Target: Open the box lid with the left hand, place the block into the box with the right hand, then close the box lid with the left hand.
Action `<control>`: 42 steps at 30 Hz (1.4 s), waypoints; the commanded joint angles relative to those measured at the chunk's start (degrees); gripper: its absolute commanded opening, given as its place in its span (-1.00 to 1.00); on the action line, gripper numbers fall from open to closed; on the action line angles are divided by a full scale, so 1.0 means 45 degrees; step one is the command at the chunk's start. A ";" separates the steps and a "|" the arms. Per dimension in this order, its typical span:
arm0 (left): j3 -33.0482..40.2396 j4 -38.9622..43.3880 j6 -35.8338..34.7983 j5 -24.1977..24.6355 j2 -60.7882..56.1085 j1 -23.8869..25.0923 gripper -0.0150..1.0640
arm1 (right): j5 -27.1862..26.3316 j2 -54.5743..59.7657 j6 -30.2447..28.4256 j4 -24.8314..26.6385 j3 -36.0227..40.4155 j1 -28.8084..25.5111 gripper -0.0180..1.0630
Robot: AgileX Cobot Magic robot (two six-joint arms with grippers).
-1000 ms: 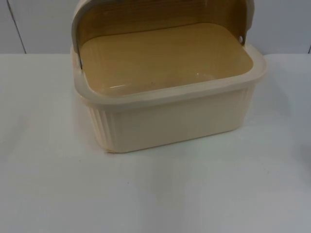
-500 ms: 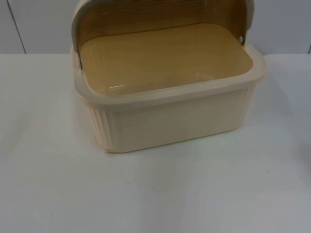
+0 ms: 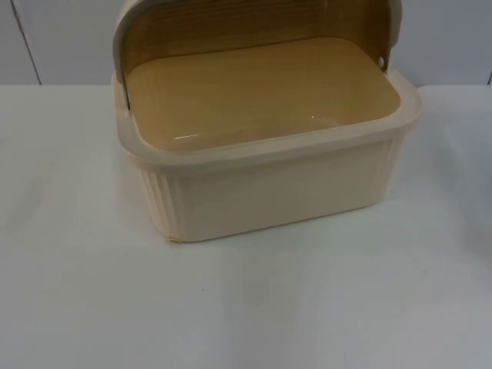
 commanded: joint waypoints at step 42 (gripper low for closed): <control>0.0052 0.0303 0.0565 0.0505 -0.0102 0.0064 0.95 | -0.1488 0.7914 -0.9623 0.2434 -0.0208 0.0008 0.96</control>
